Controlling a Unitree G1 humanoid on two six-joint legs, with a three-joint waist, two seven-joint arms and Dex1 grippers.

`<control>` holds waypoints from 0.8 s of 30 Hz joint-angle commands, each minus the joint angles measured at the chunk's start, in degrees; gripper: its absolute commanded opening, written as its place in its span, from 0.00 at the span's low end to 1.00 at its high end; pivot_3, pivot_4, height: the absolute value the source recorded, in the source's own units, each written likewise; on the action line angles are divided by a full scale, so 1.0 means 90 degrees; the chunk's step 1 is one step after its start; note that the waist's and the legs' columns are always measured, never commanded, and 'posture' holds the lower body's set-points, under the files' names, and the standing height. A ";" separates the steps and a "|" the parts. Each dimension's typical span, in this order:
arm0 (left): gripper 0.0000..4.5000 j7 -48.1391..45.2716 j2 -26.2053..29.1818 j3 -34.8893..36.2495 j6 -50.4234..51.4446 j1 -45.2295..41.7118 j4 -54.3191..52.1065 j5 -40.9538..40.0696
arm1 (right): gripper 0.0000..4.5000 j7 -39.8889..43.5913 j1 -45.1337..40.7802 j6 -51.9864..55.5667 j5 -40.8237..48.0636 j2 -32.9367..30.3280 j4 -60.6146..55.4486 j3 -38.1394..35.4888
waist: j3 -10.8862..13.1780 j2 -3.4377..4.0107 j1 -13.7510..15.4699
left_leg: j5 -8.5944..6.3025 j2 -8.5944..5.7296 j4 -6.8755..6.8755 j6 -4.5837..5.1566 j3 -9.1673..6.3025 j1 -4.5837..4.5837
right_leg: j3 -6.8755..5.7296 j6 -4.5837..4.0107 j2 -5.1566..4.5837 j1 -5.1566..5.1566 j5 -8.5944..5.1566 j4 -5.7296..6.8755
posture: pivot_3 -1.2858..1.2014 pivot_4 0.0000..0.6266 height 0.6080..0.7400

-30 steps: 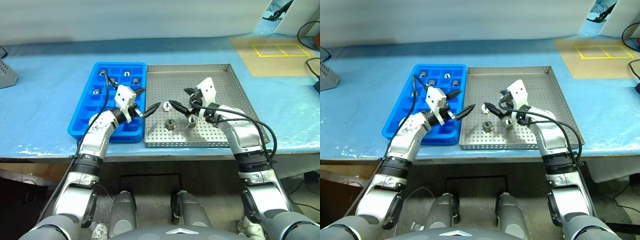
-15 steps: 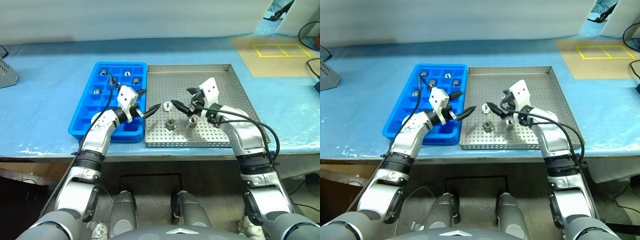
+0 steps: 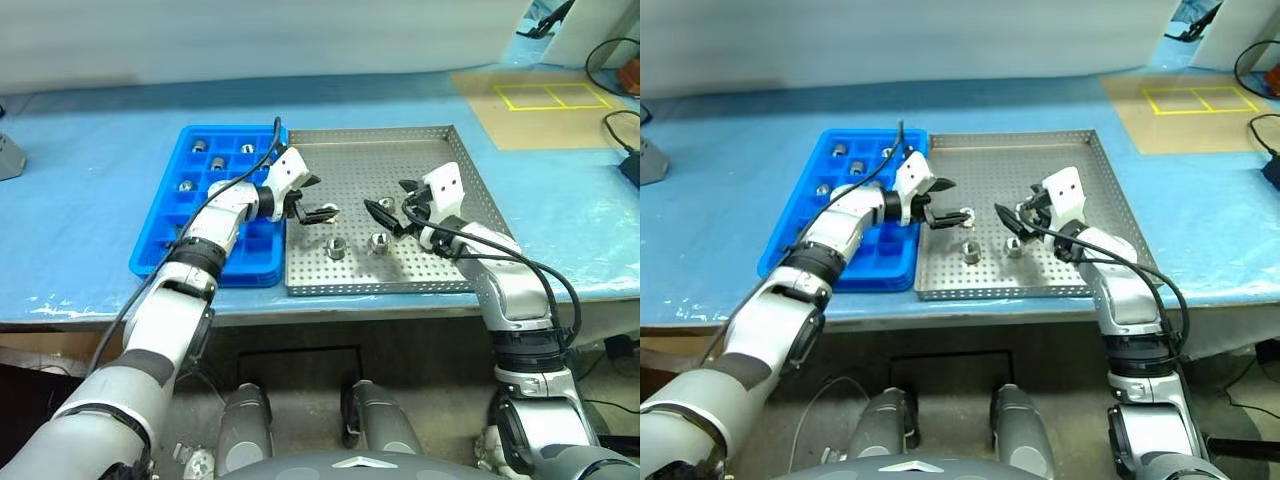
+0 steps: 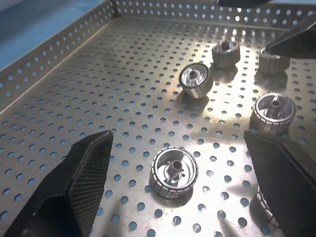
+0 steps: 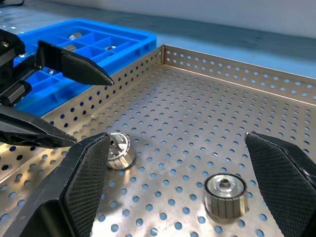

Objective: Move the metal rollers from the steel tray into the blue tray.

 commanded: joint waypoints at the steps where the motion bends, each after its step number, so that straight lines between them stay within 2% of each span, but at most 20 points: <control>1: 1.00 0.0022 -0.0074 -0.0117 -0.0389 -0.0724 0.0869 0.0413 | 1.00 -0.0127 0.0087 0.0018 0.0132 -0.0058 -0.0456 -0.0235 | 0.0000 0.0000 -0.0009 | -0.0002 -0.0001 0.0001 0.0002 -0.0001 0.0000 | 0.0000 0.0001 -0.0001 0.0001 0.0001 -0.0003 | 0.33 0.24 1.00; 10: 1.00 0.0024 -0.0464 -0.0188 -0.0517 -0.1442 0.1837 0.1002 | 1.00 -0.0326 0.0305 0.0105 0.0174 -0.0033 -0.0752 -0.0323 | 0.0000 0.0000 -0.0027 | -0.0007 -0.0001 0.0001 0.0015 0.0000 0.0000 | 0.0000 0.0002 -0.0001 0.0008 0.0002 -0.0017 | 0.32 0.24 1.00; 15: 1.00 0.0498 -0.0531 -0.0385 -0.0503 -0.1496 0.1996 0.1499 | 1.00 -0.0442 0.0414 0.0140 0.0210 -0.0043 -0.0882 -0.0363 | 0.0000 0.0000 -0.0034 | -0.0009 -0.0001 0.0006 0.0020 -0.0001 0.0000 | 0.0000 0.0005 -0.0001 0.0011 0.0003 -0.0019 | 0.31 0.24 1.00; 24: 1.00 0.0789 -0.0796 -0.0393 -0.0258 -0.1431 0.2125 0.1845 | 1.00 -0.0529 0.0493 0.0129 0.0274 -0.0059 -0.0958 -0.0372 | 0.0000 0.0000 -0.0037 | -0.0012 -0.0001 0.0006 0.0027 -0.0002 -0.0002 | -0.0001 0.0007 -0.0001 0.0017 0.0004 -0.0033 | 0.31 0.24 1.00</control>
